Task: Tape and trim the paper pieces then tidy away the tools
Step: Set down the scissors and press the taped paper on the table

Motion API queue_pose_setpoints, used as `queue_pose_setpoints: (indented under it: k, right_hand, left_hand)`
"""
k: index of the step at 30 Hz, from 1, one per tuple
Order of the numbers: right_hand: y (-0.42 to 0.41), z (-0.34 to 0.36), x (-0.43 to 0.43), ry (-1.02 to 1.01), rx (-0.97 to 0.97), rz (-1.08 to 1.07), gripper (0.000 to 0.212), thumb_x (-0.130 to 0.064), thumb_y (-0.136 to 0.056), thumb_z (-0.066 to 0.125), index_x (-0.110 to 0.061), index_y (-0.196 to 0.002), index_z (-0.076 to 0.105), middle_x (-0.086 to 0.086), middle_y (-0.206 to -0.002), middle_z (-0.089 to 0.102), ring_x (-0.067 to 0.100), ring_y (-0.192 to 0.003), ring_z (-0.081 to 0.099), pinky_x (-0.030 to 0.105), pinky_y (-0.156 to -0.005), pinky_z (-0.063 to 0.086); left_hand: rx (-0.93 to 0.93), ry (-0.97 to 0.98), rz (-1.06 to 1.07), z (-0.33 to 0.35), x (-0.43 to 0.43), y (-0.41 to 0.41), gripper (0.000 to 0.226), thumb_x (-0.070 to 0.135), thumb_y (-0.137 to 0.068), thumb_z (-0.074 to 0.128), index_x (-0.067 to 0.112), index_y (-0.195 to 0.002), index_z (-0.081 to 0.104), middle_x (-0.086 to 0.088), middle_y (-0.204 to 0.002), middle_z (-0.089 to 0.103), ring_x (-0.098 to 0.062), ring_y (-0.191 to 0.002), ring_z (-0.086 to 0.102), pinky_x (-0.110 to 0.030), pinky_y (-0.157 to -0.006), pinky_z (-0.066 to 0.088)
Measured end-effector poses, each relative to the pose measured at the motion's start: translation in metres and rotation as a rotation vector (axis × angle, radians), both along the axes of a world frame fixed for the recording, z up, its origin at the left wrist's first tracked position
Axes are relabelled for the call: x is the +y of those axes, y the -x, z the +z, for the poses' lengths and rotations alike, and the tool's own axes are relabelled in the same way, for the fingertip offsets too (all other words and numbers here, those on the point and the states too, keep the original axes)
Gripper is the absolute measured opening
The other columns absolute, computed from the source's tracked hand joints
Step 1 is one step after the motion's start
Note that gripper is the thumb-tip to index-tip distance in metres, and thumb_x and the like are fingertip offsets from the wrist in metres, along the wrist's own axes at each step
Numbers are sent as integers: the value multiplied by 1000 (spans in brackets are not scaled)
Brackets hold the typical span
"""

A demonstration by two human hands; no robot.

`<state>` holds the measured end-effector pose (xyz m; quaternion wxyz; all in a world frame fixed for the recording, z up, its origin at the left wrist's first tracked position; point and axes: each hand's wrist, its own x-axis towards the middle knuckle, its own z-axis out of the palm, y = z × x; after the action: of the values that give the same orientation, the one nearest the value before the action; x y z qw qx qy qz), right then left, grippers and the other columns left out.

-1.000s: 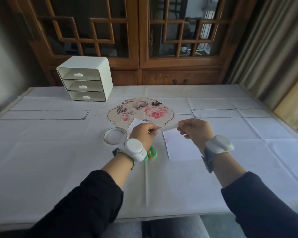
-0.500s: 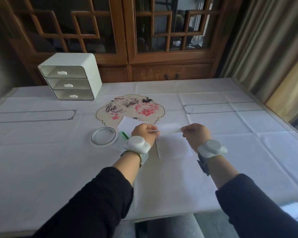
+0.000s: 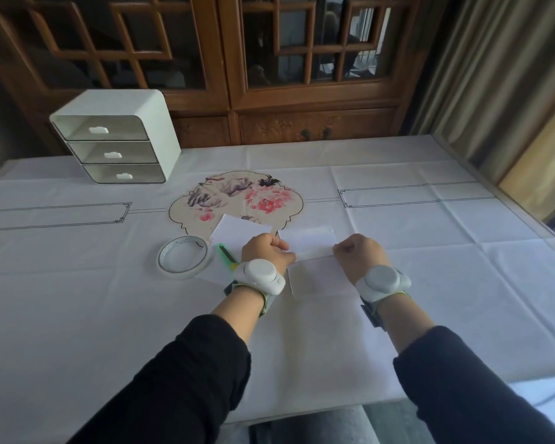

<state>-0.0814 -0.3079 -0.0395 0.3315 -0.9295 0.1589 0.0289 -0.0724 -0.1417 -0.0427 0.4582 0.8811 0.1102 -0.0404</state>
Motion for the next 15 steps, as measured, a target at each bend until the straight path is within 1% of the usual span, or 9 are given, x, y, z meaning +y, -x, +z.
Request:
queue_pose_setpoints:
  k: [4,7,8,10,12,14,15]
  right_hand:
    - [-1,2,-1,6,6,7,19,-25,-90,49,-12,-87,63,5,-84,60,28,-75,55,26,-63,40]
    - [-1,3,0,24,20,12,24,-25,-91,50,-7,-91,65,11,-90,65,32,-81,60,27,-65,42]
    - [-1,3,0,33,28,13,25,-26,-91,50,-6,-93,66,12,-91,66,32,-81,60,27,-64,41]
    - [-1,4,0,54,39,22,27,-26,-92,49,-4,-94,66,12,-85,63,30,-74,55,26,-63,40]
    - [-1,4,1,69,48,20,27,-26,-92,49,-4,-90,65,9,-80,58,28,-71,51,26,-60,38]
    - [-2,4,2,80,63,19,23,-26,-92,49,-9,-82,62,8,-79,56,28,-70,49,26,-56,35]
    - [-3,4,2,83,68,19,23,-26,-92,48,-10,-82,62,8,-79,56,28,-70,49,26,-57,35]
  left_hand:
    - [8,3,5,0,-1,-1,16,20,-73,69,17,-89,67,2,-85,68,-17,-84,61,-21,-74,44]
    - [19,-6,11,1,-1,-3,16,19,-72,69,17,-88,68,0,-88,69,-17,-84,61,-21,-73,43]
    - [22,-11,7,1,-1,-4,16,18,-72,69,16,-88,68,-1,-89,69,-18,-84,61,-21,-73,43]
    - [25,-25,-4,2,-1,-5,14,17,-72,68,15,-87,69,0,-88,68,-18,-82,59,-21,-72,43]
    - [21,-44,-14,4,-2,-5,12,16,-73,67,14,-85,69,3,-84,64,-16,-79,57,-20,-70,41]
    - [11,-57,-21,5,-2,-5,10,15,-73,67,14,-83,69,4,-81,63,-16,-78,55,-20,-69,40]
    - [4,-61,-23,5,-3,-5,9,14,-73,67,14,-81,69,3,-80,63,-16,-78,56,-20,-69,40]
